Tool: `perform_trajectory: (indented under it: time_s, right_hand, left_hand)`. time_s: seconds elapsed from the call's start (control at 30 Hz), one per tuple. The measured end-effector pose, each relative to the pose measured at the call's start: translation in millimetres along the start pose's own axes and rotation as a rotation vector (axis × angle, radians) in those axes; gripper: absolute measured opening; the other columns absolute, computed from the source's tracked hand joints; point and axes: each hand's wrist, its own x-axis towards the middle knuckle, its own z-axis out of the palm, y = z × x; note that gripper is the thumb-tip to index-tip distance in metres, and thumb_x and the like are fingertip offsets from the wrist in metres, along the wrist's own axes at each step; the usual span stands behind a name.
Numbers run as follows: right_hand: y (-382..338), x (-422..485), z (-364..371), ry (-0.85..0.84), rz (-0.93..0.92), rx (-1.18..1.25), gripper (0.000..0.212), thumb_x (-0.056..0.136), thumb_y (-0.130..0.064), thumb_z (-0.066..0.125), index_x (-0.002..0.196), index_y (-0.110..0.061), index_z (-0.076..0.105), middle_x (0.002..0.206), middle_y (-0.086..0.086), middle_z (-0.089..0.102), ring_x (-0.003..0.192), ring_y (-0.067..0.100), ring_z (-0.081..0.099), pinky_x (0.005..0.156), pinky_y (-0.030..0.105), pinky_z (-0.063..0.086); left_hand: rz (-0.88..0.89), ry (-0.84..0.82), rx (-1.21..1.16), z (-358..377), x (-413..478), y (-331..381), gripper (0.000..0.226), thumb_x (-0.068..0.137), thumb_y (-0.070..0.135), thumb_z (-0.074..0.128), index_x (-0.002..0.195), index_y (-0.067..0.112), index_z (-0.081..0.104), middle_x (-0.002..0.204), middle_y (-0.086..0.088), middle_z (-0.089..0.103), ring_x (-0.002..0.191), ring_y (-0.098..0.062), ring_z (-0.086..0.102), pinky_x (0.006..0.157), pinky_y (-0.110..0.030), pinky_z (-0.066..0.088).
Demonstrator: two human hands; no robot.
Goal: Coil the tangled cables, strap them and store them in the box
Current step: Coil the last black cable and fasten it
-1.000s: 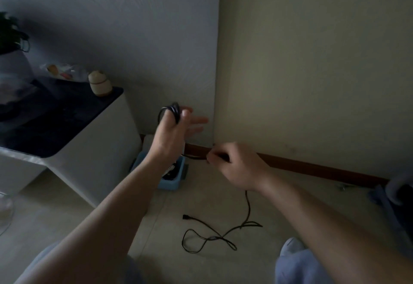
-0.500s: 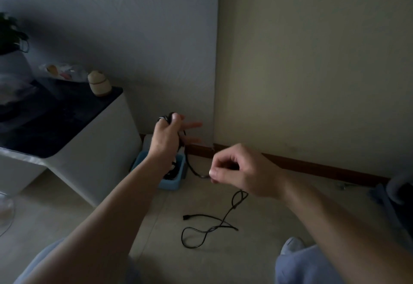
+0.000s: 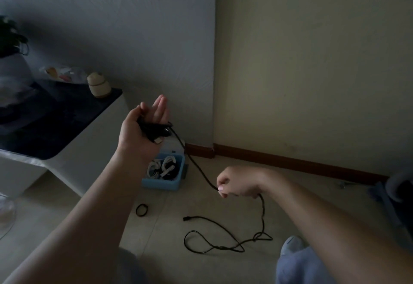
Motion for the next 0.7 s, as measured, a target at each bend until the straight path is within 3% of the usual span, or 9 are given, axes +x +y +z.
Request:
perform_trajectory:
  time_s: [0.07,0.23,0.33,0.47,0.57,0.63,0.7]
  right_hand:
    - [-6,-1,-2,-0.012,-0.030,0.048,0.028,0.100,-0.031,0.044,0.079,-0.027,0.063,0.074,-0.003,0.052,0.056,0.012,0.045,0.047,0.022,0.040]
    - [-19,-13,-5,-0.007,-0.203,0.213,0.028,0.102,-0.033,0.050,0.079,-0.026,0.065,0.062,-0.012,0.049,0.045,0.003,0.039,0.045,0.021,0.036]
    - [-29,-23,-11,0.192,-0.378,0.283,0.030,0.099,-0.031,0.053,0.073,-0.022,0.065,0.060,-0.013,0.051,0.055,0.002,0.044,0.056,0.023,0.037]
    - [-33,-35,-18,0.371,-0.541,0.397,0.022,0.092,-0.032,0.057,0.077,-0.022,0.070,0.062,-0.008,0.057,0.059,0.006,0.050,0.059,0.029,0.038]
    - [-31,-37,-20,0.550,-0.599,0.457,0.017,0.093,-0.024,0.062,0.082,-0.018,0.074,0.058,-0.014,0.057,0.055,0.000,0.049,0.054,0.017,0.036]
    - [-30,-35,-22,0.684,-0.604,0.485,0.017,0.093,-0.021,0.063,0.082,-0.016,0.075,0.059,-0.012,0.062,0.056,0.000,0.053,0.055,0.017,0.039]
    - [-28,-31,-24,0.794,-0.593,0.532,0.016,0.090,-0.023,0.064,0.079,-0.019,0.075,0.070,-0.006,0.070,0.068,0.004,0.061,0.064,0.026,0.047]
  left_hand:
    - [0.024,-0.007,0.038,-3,1,3,0.043,0.106,0.022,0.042,0.069,0.012,0.063,0.115,-0.024,0.071,0.105,-0.032,0.072,0.079,-0.034,0.062]
    - [0.111,0.062,0.161,-10,9,0,0.025,0.106,0.017,0.040,0.101,0.004,0.061,0.113,-0.019,0.073,0.104,-0.027,0.073,0.097,-0.039,0.053]
    - [0.191,0.063,0.305,-10,12,-6,0.023,0.105,0.010,0.042,0.119,-0.002,0.056,0.107,-0.022,0.074,0.101,-0.033,0.073,0.087,-0.040,0.059]
    - [0.309,0.064,0.665,-14,15,-16,0.018,0.104,0.020,0.051,0.109,0.008,0.063,0.106,-0.012,0.076,0.106,-0.032,0.071,0.093,-0.043,0.057]
    - [0.376,0.013,1.122,-17,16,-30,0.025,0.100,0.036,0.053,0.100,0.015,0.067,0.108,-0.002,0.073,0.107,-0.028,0.067,0.095,-0.050,0.051]
    - [0.332,-0.053,1.304,-17,13,-46,0.032,0.103,0.032,0.051,0.107,0.003,0.065,0.112,-0.007,0.069,0.107,-0.024,0.064,0.098,-0.049,0.050]
    - [0.197,-0.177,1.228,-14,4,-66,0.034,0.107,0.017,0.043,0.107,-0.015,0.053,0.100,-0.015,0.068,0.097,-0.025,0.067,0.089,-0.042,0.054]
